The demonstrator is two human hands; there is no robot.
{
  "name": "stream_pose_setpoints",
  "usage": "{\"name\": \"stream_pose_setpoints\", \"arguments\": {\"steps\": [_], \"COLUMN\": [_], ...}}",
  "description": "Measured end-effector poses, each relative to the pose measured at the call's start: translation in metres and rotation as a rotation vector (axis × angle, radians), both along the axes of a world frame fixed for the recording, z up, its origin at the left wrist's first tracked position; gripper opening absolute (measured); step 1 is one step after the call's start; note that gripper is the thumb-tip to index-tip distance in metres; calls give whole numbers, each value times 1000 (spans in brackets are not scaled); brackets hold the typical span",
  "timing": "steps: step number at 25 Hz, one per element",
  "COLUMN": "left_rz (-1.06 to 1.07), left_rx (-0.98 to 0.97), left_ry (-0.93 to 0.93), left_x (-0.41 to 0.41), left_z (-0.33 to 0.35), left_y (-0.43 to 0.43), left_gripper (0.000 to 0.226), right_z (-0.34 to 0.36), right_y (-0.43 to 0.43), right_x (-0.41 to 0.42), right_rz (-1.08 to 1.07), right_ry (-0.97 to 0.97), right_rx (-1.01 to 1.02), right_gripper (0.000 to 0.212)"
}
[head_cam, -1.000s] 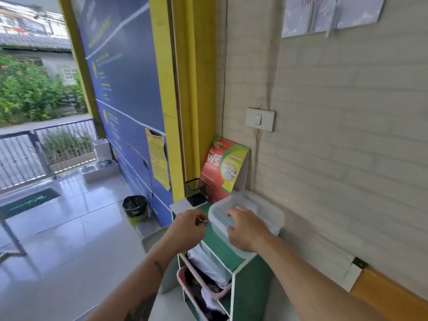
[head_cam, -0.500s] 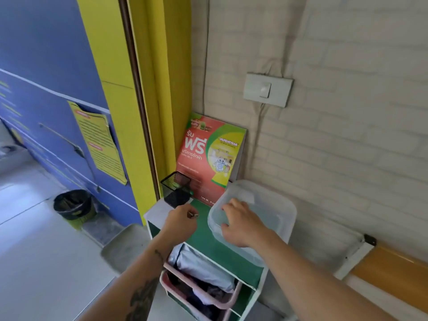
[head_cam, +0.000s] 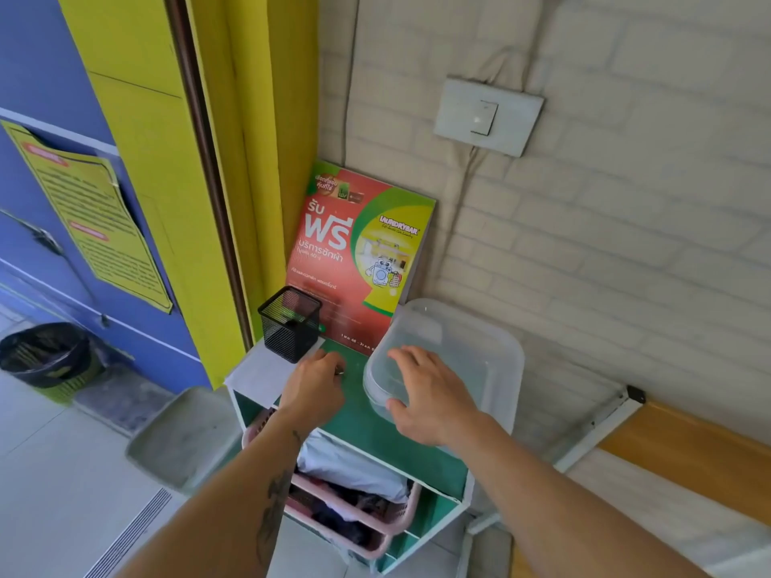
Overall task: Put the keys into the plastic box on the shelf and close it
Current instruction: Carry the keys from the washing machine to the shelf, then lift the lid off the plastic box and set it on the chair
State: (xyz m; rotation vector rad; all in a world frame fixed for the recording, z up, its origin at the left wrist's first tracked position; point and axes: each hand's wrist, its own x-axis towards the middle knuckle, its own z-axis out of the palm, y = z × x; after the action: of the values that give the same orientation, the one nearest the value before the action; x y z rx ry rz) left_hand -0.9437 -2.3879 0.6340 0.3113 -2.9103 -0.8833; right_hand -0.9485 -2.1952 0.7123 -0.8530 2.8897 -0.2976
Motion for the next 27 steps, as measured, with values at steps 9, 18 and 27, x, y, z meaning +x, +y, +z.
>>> {"name": "stream_pose_setpoints", "arguments": {"steps": [9, 18, 27], "left_rz": [196, 166, 128], "left_rx": [532, 992, 1105], "left_ry": [153, -38, -87], "left_x": [21, 32, 26], "left_z": [10, 1, -5], "left_y": [22, 43, 36], "left_gripper": [26, 38, 36], "right_z": [-3, -11, -1], "right_y": [0, -16, -31], "right_x": [2, 4, -1], "right_rz": [-9, -180, -69], "right_ry": [-24, 47, 223], "right_rx": [-50, 262, 368], "right_gripper": [65, 83, 72]}}
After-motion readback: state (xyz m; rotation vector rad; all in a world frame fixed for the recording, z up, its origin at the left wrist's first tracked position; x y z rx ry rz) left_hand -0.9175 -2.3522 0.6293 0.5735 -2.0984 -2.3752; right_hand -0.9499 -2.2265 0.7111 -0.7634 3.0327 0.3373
